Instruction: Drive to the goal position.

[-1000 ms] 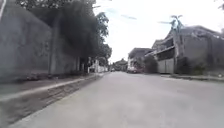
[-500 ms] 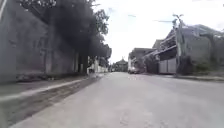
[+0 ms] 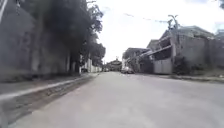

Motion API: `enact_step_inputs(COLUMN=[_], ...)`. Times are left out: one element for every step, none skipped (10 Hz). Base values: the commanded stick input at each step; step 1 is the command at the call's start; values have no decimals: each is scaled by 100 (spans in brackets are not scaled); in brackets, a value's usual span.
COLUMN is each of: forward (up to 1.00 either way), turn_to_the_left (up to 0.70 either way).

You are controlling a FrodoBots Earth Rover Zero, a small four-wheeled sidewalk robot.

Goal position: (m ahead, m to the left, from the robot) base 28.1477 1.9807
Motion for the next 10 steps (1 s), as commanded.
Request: enact_step_inputs(forward=[70, 70, 70, 70, 70, 70, 70, 70, 70, 70], turn_to_the_left=[0, 0, -1, -5, -10, -15, -19, -24, -28, -33])
